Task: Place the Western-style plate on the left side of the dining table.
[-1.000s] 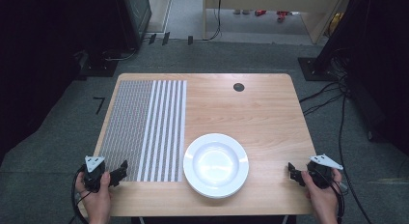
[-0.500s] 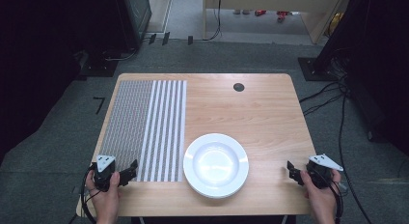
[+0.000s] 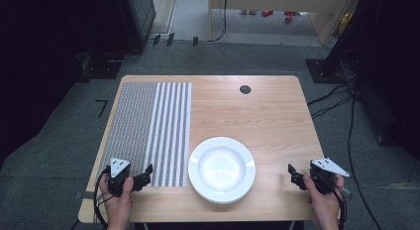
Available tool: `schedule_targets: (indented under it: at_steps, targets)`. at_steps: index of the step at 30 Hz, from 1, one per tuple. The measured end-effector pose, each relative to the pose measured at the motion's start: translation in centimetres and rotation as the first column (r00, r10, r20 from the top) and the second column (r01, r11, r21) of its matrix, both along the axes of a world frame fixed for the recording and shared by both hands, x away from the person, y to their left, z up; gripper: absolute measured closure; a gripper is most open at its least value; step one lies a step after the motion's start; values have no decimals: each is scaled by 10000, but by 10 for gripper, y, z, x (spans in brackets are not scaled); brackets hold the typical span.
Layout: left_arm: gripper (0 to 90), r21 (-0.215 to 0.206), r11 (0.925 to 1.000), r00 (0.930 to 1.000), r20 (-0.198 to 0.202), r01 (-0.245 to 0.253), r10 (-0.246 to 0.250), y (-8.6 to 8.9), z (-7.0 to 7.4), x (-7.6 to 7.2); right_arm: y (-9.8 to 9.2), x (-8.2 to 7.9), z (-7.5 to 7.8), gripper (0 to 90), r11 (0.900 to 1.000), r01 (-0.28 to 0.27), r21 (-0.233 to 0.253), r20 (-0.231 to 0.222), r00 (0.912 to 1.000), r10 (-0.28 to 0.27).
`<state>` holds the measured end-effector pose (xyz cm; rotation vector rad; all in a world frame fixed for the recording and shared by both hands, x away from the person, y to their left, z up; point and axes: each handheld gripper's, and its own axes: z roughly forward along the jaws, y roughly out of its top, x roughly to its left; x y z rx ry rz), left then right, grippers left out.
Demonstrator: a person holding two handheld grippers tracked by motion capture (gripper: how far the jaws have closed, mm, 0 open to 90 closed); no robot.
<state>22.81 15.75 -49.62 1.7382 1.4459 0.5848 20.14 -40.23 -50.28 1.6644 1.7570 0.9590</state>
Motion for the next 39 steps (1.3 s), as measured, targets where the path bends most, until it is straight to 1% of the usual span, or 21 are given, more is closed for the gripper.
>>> schedule_targets:
  at_steps: [6,9,11,12,16,19,25,33,37,39]
  targets:
    - [151,-29,9994,9994,50,343,-343,-13,2,5,7,1,1,145,9997,-159,158,25,9999,159]
    - [151,-119,9989,9990,35,445,-445,-19,2,8,9,1,1,145,9991,-219,358,-3,9998,220]
    - [151,-168,9981,9982,8,600,-600,-24,3,9,10,1,3,145,9985,-221,504,-1,9998,221]
    - [151,-167,9979,9981,22,622,-622,-25,3,10,10,2,4,146,9980,-203,601,16,9998,203]
    - [151,-213,9968,9970,59,776,-775,-31,5,11,12,3,8,148,9972,-217,709,152,9997,207]
    - [151,-353,9961,9967,90,805,-802,-34,7,12,16,4,10,148,9968,-281,743,220,9994,265]
    - [151,-322,9952,9956,182,927,-921,-40,11,14,22,8,14,148,9954,-506,819,314,9983,482]
    - [151,-314,9910,9913,206,1302,-1296,-57,13,16,24,11,18,155,9930,-419,1103,365,9986,381]
    - [151,-360,9891,9896,213,1426,-1419,-65,14,18,29,14,20,159,9909,-406,1284,395,9986,358]
    - [151,-312,9881,9884,211,1509,-1503,-69,15,18,34,17,21,160,9898,-457,1346,428,9983,403]
